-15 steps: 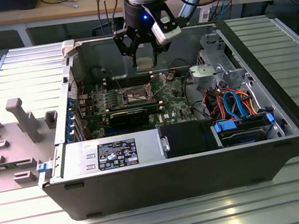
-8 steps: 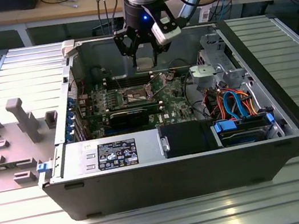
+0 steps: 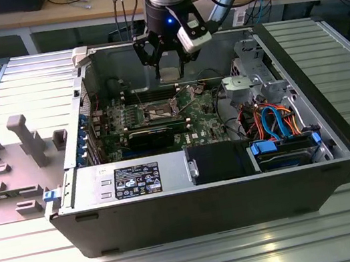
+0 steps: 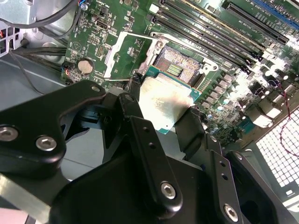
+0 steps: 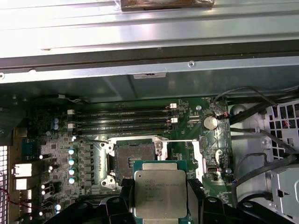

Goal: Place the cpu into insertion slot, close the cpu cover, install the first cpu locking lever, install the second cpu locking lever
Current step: 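Place the cpu into insertion slot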

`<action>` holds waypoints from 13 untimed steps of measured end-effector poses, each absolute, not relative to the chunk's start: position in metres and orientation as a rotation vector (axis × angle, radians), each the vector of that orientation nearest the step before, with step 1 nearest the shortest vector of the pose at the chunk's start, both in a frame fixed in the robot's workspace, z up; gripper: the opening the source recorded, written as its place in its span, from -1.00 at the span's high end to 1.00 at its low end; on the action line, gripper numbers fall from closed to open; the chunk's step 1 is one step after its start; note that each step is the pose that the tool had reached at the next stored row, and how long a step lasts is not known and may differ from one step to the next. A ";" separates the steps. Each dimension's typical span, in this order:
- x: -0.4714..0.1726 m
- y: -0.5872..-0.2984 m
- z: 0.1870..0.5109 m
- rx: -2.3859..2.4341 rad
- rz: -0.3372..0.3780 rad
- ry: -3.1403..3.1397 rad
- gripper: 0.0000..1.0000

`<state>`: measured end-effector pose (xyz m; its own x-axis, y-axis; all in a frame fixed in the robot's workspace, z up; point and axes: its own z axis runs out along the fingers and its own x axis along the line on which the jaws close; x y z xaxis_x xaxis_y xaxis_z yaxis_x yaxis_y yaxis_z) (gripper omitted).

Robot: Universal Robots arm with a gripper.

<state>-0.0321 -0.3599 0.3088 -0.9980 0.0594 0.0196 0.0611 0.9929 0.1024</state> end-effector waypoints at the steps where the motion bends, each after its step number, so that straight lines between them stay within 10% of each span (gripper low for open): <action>1: -0.032 -0.360 0.309 -0.096 -0.161 -3.119 -0.08; 13: -0.032 -0.360 0.308 -0.110 -0.161 -3.119 -0.08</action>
